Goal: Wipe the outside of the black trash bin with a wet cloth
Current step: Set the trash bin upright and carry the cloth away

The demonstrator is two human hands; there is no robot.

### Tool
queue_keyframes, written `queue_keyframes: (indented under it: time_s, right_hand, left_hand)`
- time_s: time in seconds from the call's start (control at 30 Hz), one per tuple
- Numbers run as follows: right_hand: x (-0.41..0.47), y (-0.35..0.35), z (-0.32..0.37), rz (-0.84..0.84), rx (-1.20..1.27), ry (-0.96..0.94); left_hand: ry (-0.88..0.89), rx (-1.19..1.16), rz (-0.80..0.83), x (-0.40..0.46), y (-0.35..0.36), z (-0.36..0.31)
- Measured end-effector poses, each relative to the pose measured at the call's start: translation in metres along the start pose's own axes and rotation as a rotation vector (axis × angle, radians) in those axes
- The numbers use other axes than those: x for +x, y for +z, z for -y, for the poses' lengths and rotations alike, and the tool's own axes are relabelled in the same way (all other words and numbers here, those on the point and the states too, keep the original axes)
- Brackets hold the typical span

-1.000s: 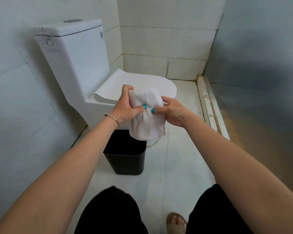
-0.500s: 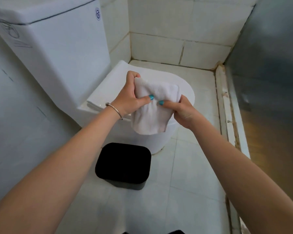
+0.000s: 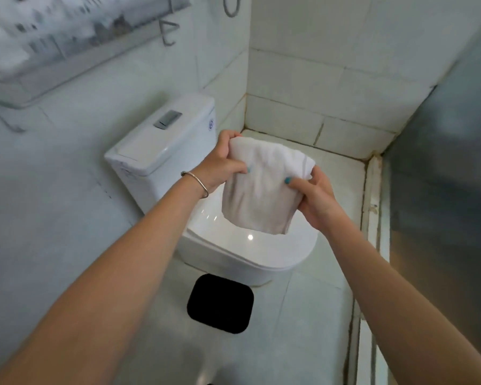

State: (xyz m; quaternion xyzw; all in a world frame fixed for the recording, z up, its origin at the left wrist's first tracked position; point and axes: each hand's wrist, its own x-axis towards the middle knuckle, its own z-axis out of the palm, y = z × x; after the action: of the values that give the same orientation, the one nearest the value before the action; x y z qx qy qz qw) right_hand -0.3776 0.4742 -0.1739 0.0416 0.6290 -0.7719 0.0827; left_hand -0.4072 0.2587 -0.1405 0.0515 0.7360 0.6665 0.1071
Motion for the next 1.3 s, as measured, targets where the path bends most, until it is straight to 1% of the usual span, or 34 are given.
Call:
queue_keyframes:
  time_s: [0.07, 0.17, 0.23, 0.3, 0.4, 0.47, 0.53, 0.63, 0.77, 0.83, 0.97, 1.1, 1.2, 1.3]
  right_hand:
    - [-0.005, 0.014, 0.037, -0.006, -0.041, 0.0]
    - [-0.016, 0.043, 0.088, 0.008, -0.107, -0.013]
    - [-0.025, 0.063, 0.117, 0.035, -0.151, -0.044]
    - [-0.037, 0.083, 0.143, 0.082, -0.18, -0.095]
    - [-0.057, 0.111, 0.172, 0.161, -0.229, -0.167]
    - [-0.071, 0.129, 0.185, 0.211, -0.276, -0.23]
    - [-0.083, 0.146, 0.195, 0.253, -0.312, -0.277]
    - [-0.097, 0.168, 0.201, 0.298, -0.37, -0.326]
    - [-0.112, 0.2, 0.198, 0.412, -0.323, -0.277]
    - [-0.121, 0.22, 0.193, 0.463, -0.304, -0.215]
    - [-0.14, 0.26, 0.181, 0.565, -0.345, -0.134]
    - [-0.15, 0.3, 0.162, 0.686, -0.372, -0.042]
    - [-0.16, 0.328, 0.151, 0.759, -0.456, -0.014]
    - [-0.168, 0.354, 0.142, 0.844, -0.483, -0.002]
  left_hand:
    - [0.008, 0.044, -0.026, -0.01, -0.013, -0.034]
    - [0.007, 0.041, -0.065, -0.032, -0.029, -0.083]
    - [-0.031, 0.033, -0.119, -0.047, -0.039, -0.109]
    - [-0.068, -0.012, -0.182, -0.064, -0.051, -0.131]
    - [-0.077, -0.106, -0.282, -0.095, -0.066, -0.158]
    - [0.0, -0.09, -0.326, -0.118, -0.073, -0.171]
    - [0.102, 0.015, -0.37, -0.144, -0.079, -0.183]
    - [0.18, 0.16, -0.449, -0.181, -0.091, -0.189]
    - [0.148, 0.195, -0.539, -0.23, -0.104, -0.19]
    - [0.1, 0.175, -0.569, -0.256, -0.112, -0.188]
    - [-0.017, 0.1, -0.601, -0.308, -0.133, -0.187]
    - [-0.138, 0.258, -0.622, -0.352, -0.16, -0.174]
    - [-0.197, 0.292, -0.65, -0.378, -0.176, -0.162]
    - [-0.259, 0.302, -0.681, -0.4, -0.189, -0.152]
